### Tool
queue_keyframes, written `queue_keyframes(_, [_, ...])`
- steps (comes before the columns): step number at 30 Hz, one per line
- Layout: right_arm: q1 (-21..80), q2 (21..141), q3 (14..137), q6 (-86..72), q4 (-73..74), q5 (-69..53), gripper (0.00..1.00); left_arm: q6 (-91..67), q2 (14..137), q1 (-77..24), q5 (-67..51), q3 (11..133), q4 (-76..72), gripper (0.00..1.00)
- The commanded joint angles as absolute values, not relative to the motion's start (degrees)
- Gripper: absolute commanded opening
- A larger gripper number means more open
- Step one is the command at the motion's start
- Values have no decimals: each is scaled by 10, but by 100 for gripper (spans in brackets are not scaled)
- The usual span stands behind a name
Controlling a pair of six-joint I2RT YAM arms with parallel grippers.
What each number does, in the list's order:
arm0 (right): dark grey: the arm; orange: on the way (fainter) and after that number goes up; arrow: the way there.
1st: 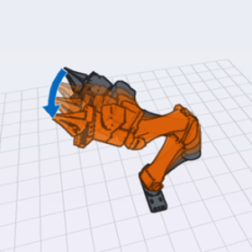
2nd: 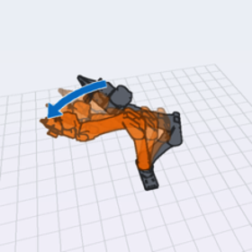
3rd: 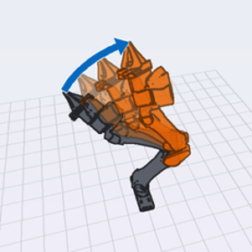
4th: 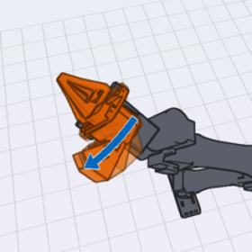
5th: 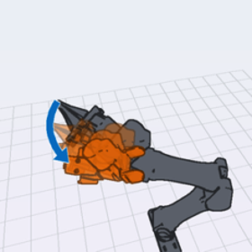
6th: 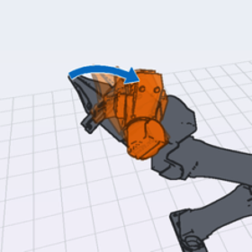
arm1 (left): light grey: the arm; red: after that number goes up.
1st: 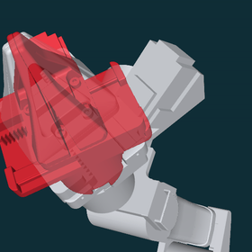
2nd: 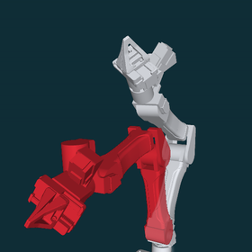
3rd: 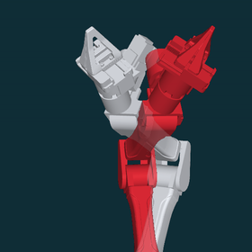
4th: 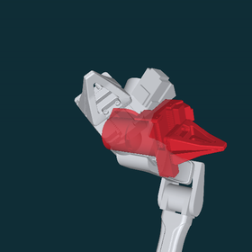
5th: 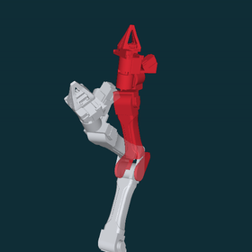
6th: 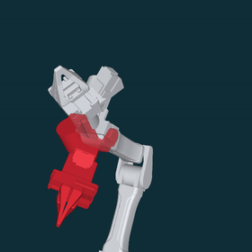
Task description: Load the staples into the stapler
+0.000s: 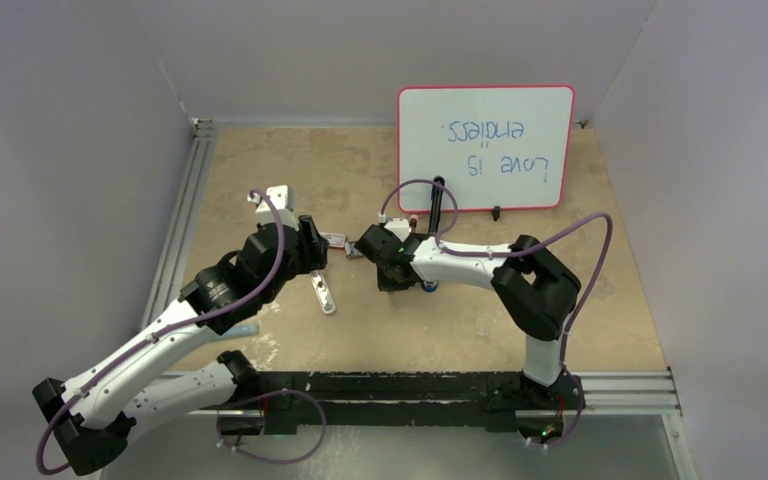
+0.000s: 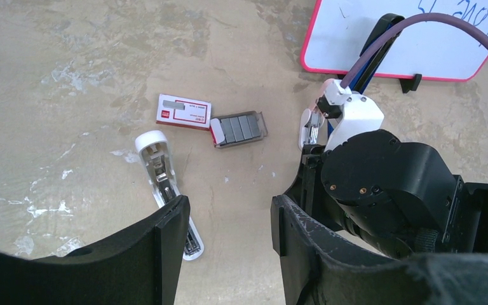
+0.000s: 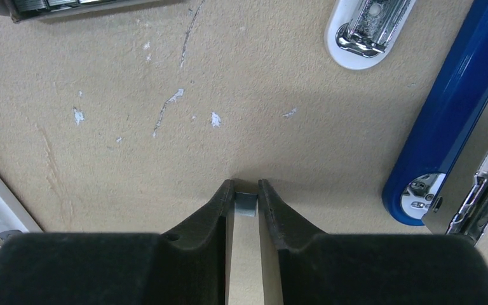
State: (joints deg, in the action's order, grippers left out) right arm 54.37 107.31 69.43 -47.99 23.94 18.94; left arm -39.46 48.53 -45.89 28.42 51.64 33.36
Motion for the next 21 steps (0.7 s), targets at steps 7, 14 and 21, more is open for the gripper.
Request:
queue_keyframes(7, [547,1068,709,-480,233,195,22,-398,484,-460,279,514,304,50])
queue_keyframes(14, [547,1073,714,-485,263,221,34,-396,484,-460,277,514,303,50])
queue_keyframes(21, [547,1072,722,-533,277,220,32,-396,484,-460,274,515,303,50])
